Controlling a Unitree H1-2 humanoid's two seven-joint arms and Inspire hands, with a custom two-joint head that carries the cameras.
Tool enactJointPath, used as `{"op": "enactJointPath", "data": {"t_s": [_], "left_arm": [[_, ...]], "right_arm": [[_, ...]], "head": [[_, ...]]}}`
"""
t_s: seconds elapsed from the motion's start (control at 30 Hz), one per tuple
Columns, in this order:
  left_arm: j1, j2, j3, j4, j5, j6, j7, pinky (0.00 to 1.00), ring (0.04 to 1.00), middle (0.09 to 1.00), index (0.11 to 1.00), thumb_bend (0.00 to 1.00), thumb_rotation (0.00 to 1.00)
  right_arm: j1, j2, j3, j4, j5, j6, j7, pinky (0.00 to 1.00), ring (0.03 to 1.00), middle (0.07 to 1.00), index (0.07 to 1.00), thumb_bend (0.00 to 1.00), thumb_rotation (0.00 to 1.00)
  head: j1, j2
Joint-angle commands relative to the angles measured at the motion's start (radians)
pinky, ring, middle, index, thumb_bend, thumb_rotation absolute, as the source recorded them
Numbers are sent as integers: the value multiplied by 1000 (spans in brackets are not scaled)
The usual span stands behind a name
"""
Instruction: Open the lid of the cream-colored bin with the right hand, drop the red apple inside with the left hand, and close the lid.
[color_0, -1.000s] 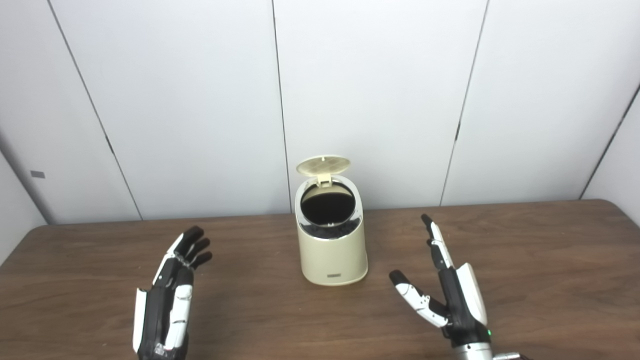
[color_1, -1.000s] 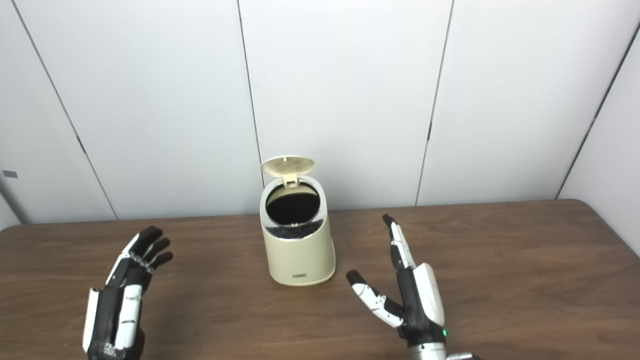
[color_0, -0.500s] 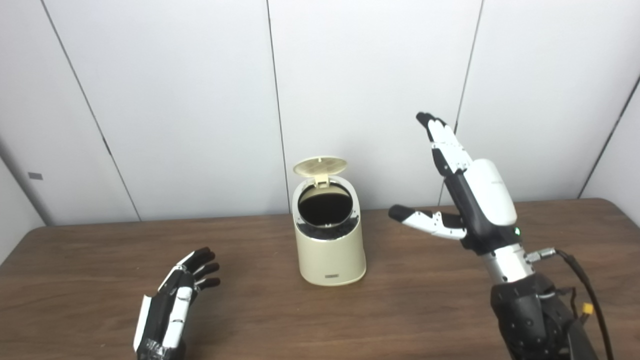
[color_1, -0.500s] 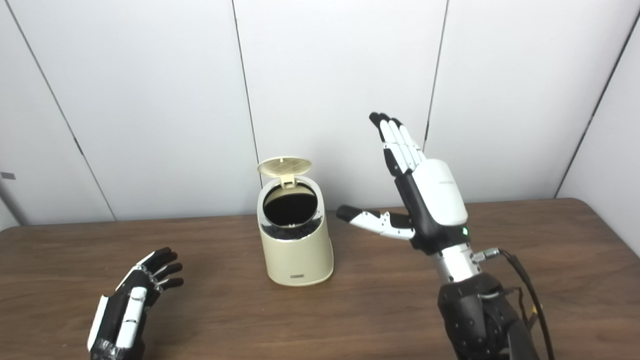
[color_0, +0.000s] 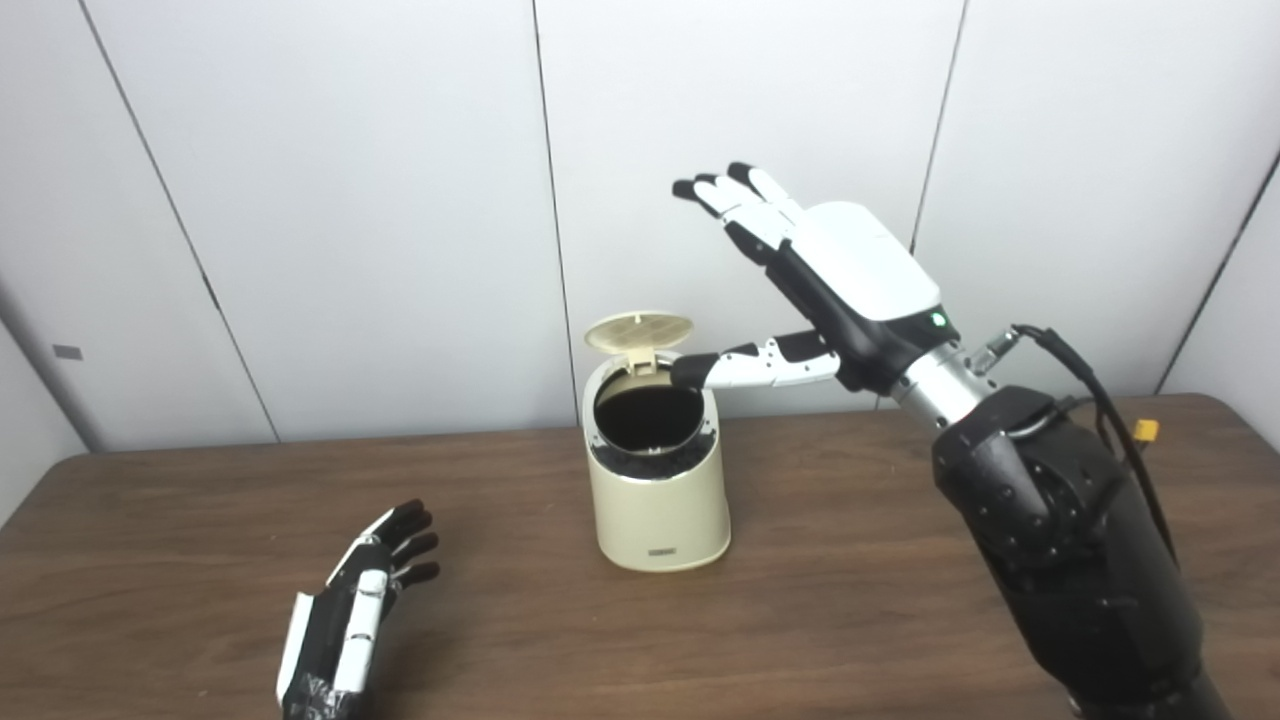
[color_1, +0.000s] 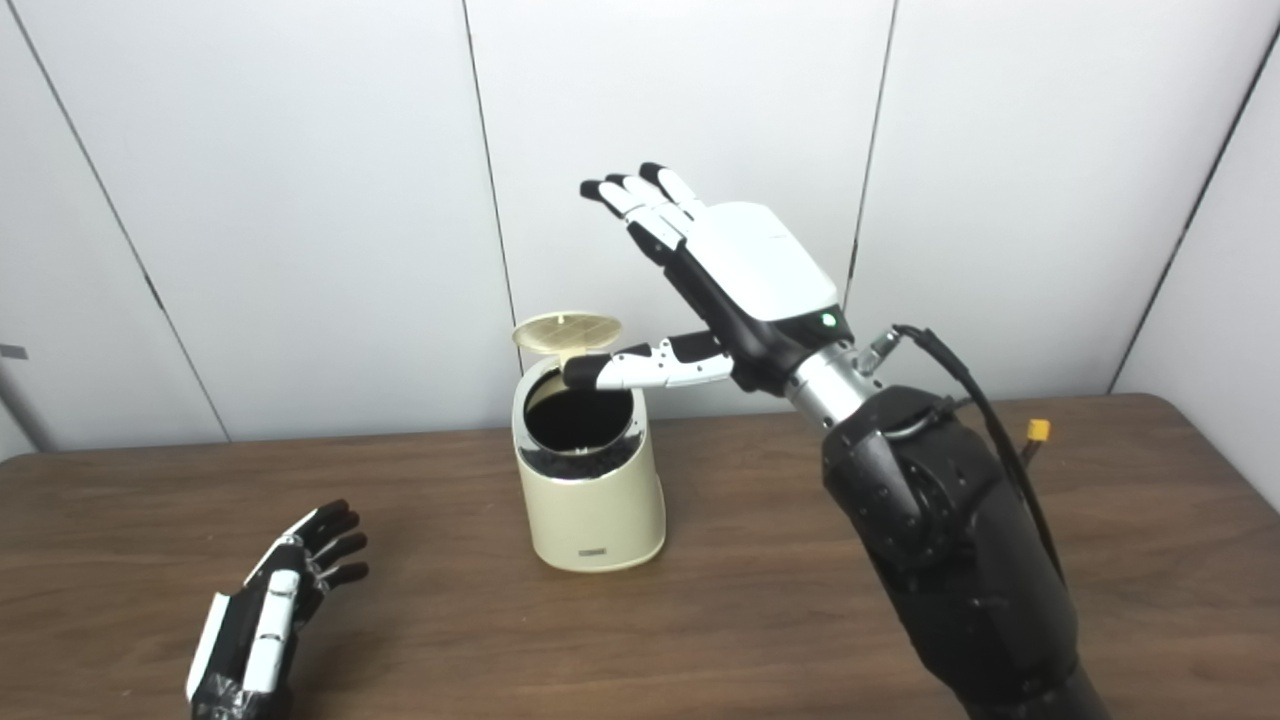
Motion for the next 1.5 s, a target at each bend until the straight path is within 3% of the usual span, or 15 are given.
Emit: {"op": "enactJointPath", "data": {"t_s": [0.0, 0.17, 0.4, 0.63, 0.93, 1.37, 1.47], "left_arm": [[34, -29, -11, 35, 11, 3, -1, 728, 797, 832, 838, 464, 893], [36, -36, -14, 22, 22, 14, -4, 732, 798, 834, 843, 470, 899], [39, -46, -17, 12, 42, 16, -3, 720, 797, 836, 839, 456, 897], [49, -56, -18, -17, 60, 36, 1, 711, 797, 831, 835, 471, 906], [56, -62, -23, -44, 69, 43, -5, 677, 789, 838, 835, 476, 910], [64, -52, -19, -61, 68, 50, -14, 671, 787, 839, 838, 449, 925], [63, -50, -17, -57, 67, 45, -16, 673, 795, 839, 834, 456, 919]], "right_arm": [[-76, -13, 6, 1, 4, 8, 36, 849, 967, 930, 913, 766, 925], [-135, -13, 40, 36, 7, 14, 123, 861, 952, 918, 901, 789, 916], [-204, -14, 93, 136, 22, -22, 170, 860, 953, 933, 892, 784, 898], [-237, -10, 135, 175, 27, 14, 273, 897, 960, 944, 912, 764, 902], [-248, 4, 144, 299, 96, -35, 250, 908, 974, 919, 896, 790, 881], [-203, -6, 162, 208, 102, 49, 304, 924, 966, 915, 899, 758, 905], [-184, -6, 157, 182, 110, 59, 302, 870, 924, 908, 897, 738, 897]], "head": [[0, 1], [6, -1], [20, -3], [25, -2], [26, 2], [18, 17], [17, 18]]}}
